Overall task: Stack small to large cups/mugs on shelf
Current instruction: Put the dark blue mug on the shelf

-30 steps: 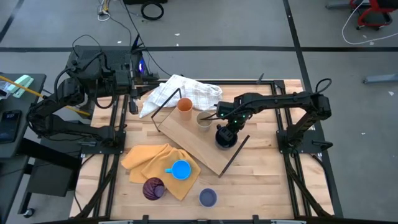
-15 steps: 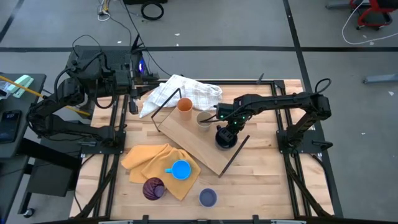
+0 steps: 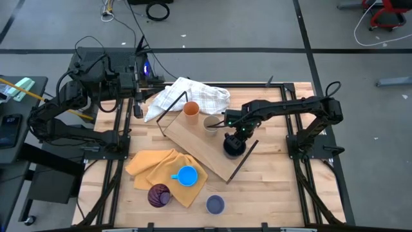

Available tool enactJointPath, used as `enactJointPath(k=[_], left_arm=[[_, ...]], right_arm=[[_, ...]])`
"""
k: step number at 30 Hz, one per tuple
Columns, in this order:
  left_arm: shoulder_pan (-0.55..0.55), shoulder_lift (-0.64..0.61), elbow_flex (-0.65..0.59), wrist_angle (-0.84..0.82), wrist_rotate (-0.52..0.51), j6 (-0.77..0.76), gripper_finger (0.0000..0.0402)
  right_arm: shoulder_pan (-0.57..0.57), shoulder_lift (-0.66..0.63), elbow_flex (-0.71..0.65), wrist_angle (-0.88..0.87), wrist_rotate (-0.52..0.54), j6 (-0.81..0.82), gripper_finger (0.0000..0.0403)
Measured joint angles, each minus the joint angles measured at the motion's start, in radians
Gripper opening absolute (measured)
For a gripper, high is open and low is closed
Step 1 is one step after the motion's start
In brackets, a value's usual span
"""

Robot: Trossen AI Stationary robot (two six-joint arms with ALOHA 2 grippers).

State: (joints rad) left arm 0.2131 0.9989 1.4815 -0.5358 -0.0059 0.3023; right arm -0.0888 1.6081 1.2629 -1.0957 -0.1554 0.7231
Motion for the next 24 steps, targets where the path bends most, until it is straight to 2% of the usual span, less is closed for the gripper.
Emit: enactJointPath(k=[20,24], left_arm=[[0.0,0.0,0.0,0.0,0.0,0.0,0.0101],[0.0,0.0,0.0,0.0,0.0,-0.001,0.0099]], right_arm=[[-0.02,0.0,0.0,0.004,0.021,-0.016,0.0018],[-0.02,0.0,-0.001,0.004,0.037,-0.016,0.0044]])
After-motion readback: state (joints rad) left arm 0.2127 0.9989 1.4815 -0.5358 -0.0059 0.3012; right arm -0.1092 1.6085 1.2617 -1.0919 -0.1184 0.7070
